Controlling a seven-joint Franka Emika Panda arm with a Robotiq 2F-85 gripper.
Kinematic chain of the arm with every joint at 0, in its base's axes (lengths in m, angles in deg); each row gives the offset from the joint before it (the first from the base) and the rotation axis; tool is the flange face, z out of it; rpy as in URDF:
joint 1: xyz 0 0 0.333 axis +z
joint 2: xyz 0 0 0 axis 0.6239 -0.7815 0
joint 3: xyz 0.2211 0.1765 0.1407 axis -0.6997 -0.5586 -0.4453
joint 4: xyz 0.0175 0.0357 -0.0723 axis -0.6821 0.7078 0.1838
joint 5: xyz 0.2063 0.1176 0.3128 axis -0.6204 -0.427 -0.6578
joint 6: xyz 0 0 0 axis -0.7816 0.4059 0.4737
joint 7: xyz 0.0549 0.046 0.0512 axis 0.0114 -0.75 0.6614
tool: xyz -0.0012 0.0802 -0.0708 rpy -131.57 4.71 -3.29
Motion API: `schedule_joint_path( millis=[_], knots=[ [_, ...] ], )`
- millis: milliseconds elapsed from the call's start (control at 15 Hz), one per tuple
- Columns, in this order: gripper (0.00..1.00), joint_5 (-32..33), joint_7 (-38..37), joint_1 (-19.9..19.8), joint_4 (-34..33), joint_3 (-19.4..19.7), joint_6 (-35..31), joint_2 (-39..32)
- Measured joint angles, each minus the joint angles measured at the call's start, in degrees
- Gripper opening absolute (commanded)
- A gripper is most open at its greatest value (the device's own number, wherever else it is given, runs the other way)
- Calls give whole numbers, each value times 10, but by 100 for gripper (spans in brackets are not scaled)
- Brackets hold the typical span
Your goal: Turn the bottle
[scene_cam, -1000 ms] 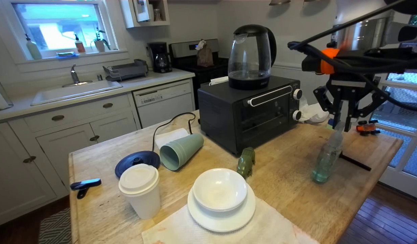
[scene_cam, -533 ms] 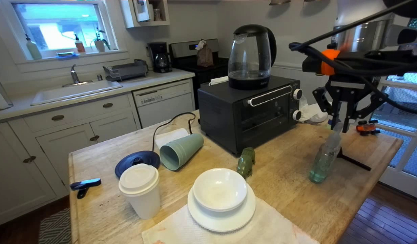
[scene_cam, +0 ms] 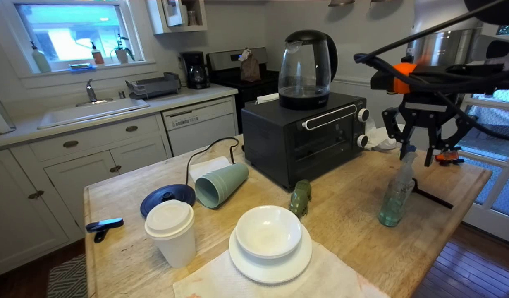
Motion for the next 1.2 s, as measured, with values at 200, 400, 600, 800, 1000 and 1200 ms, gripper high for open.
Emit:
schedule_joint_path(
  millis=[200, 400, 600, 800, 1000, 1200],
  knots=[
    [94, 0, 0, 0, -4, 2, 0, 0],
    [100, 0, 3, 0, -8, 3, 0, 1],
    [100, 0, 60, 1, -17, 6, 0, 4],
    [100, 11, 153, 1, -24, 12, 0, 11],
    [100, 17, 242, 1, -25, 14, -1, 25],
    [100, 17, 331, 5, -25, 16, -9, 44]
  ],
)
